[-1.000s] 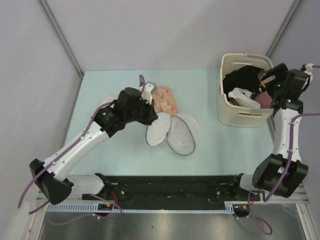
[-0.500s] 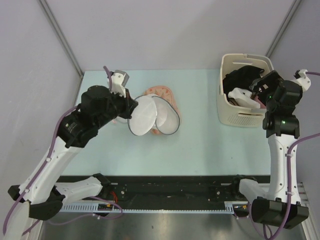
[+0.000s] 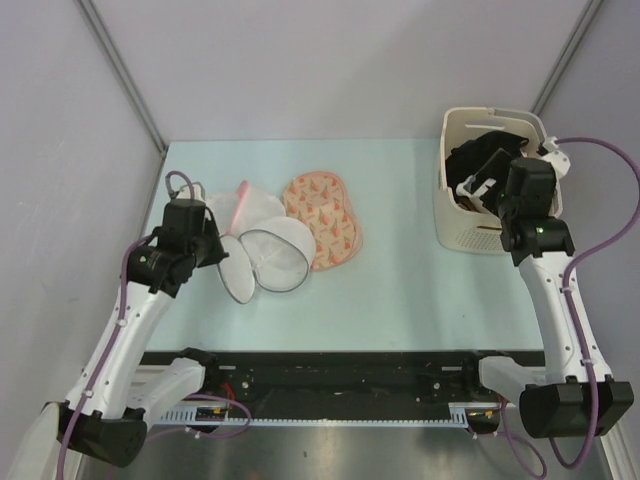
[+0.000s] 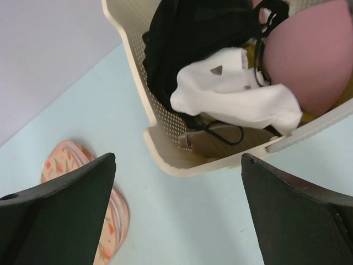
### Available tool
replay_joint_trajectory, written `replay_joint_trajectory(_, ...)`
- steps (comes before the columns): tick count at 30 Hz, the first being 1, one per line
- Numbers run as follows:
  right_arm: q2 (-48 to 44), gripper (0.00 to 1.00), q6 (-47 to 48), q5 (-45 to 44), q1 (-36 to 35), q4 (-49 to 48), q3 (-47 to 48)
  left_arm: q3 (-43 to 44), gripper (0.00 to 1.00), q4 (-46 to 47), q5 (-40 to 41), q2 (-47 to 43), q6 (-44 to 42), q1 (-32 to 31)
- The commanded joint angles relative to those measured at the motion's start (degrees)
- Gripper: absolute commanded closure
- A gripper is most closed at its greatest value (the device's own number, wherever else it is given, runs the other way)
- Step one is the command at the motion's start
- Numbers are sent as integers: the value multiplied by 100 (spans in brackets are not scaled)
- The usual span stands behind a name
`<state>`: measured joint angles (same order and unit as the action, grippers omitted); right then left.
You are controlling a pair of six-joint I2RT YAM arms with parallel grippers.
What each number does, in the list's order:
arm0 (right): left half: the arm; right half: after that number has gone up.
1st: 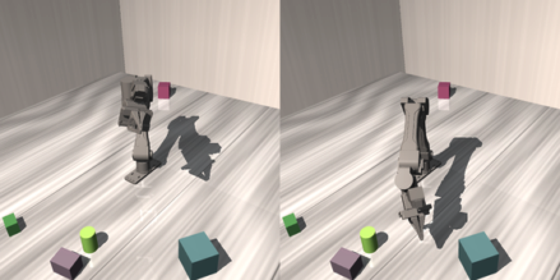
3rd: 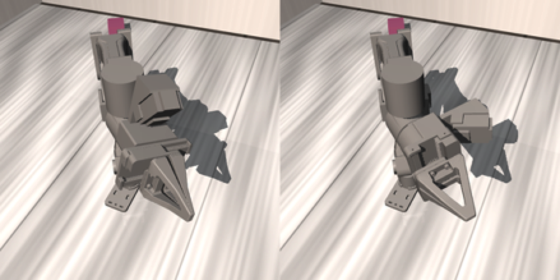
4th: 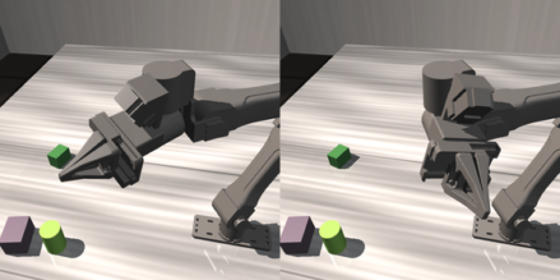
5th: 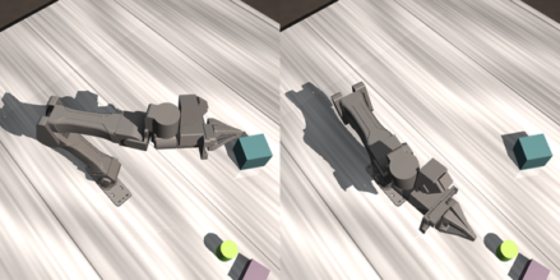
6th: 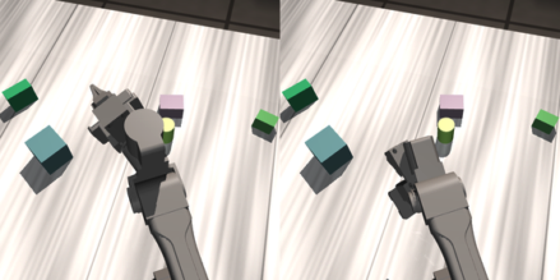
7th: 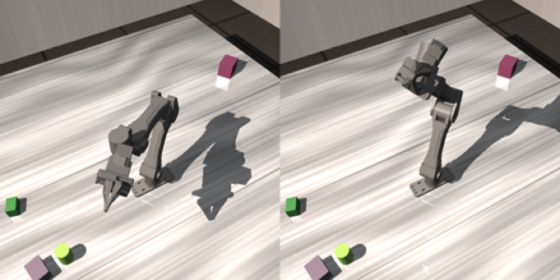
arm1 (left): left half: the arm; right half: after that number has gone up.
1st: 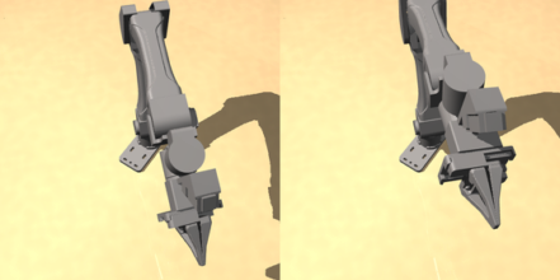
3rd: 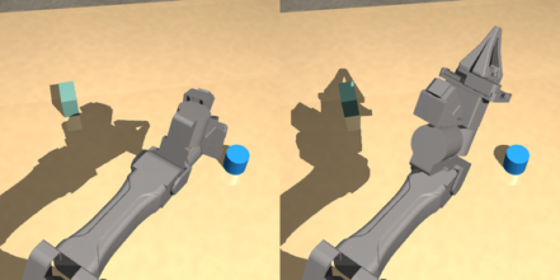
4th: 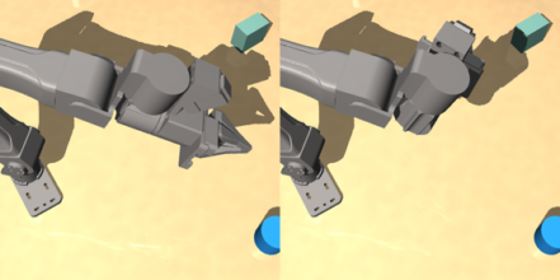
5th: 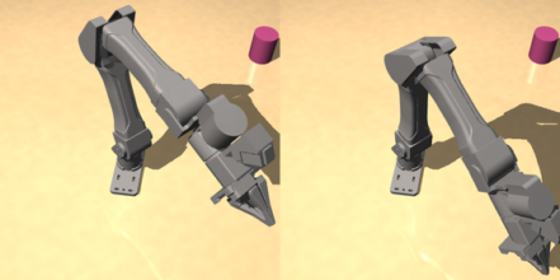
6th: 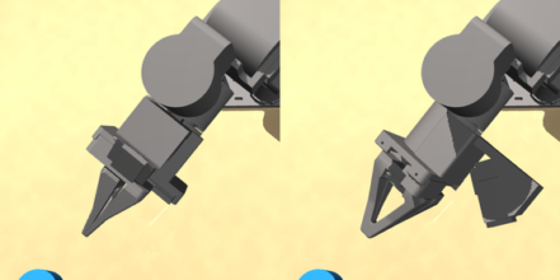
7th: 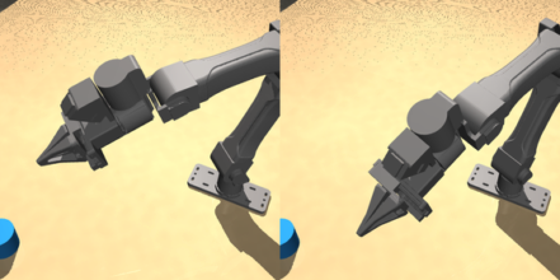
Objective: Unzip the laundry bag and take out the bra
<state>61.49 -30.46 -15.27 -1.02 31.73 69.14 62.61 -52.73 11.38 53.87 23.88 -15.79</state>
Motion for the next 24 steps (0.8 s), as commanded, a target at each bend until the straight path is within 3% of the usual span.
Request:
replay_joint_trajectory(1,108,0,66,-178,-258,-26,-59,-179,100,184,356,-148,416,41)
replay_joint_trajectory(2,108,0,92,-187,-354,-35,-59,-222,98,289,304,-140,381,41)
replay_joint_trajectory(4,117,0,180,-213,-443,-17,-68,-354,82,569,137,-148,319,41)
replay_joint_trajectory(5,126,0,207,-222,-513,-9,-68,-381,54,623,145,-131,276,50)
replay_joint_trajectory(7,135,0,251,-249,-592,44,-68,-329,33,711,163,-17,135,41)
replay_joint_trajectory(8,152,0,251,-336,-671,79,-68,-206,15,720,198,36,91,41)
replay_joint_trajectory(10,196,0,303,-415,-750,132,-68,-30,0,755,320,168,-23,41)
replay_joint_trajectory(15,275,0,426,-617,-1180,202,-68,462,0,1229,-90,186,-269,41)
replay_joint_trajectory(20,345,0,742,-767,-1865,518,-68,542,0,2054,-2099,89,-524,6)
replay_joint_trajectory(24,460,0,928,-1144,-2753,765,-76,507,0,2336,-2578,150,-753,-283)
